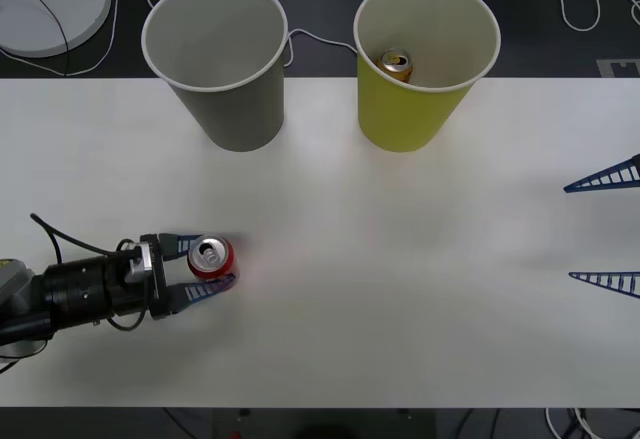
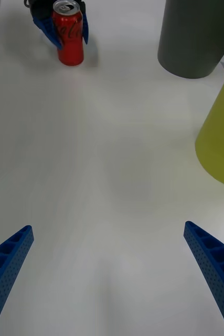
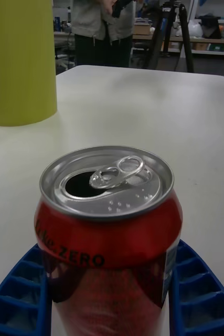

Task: Put the can into the green bin and the plastic bottle into the gray bin

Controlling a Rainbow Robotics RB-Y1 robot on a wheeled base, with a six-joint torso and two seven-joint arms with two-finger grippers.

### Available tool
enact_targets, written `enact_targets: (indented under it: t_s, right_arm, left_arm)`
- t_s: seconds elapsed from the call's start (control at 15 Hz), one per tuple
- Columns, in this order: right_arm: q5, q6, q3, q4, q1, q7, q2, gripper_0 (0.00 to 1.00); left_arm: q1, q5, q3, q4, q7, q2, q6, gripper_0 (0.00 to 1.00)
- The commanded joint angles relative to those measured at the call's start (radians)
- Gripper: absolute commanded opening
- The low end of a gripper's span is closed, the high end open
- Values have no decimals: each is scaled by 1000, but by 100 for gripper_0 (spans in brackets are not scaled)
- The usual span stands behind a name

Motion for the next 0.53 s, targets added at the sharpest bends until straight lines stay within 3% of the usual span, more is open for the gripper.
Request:
enact_targets:
  t_s: [0.07, 0.27, 0.53]
  right_arm:
    - [0, 0, 0, 0, 0, 0, 0, 100]
    - [0, 0, 0, 0, 0, 0, 0, 100]
    - [0, 0, 0, 0, 0, 0, 0, 100]
  left_arm:
    - [0, -2, 2, 0, 6, 0, -2, 0]
    - [-3, -3, 12, -2, 12, 0, 0, 0]
    - [-3, -67, 67, -23, 58, 15, -2, 0]
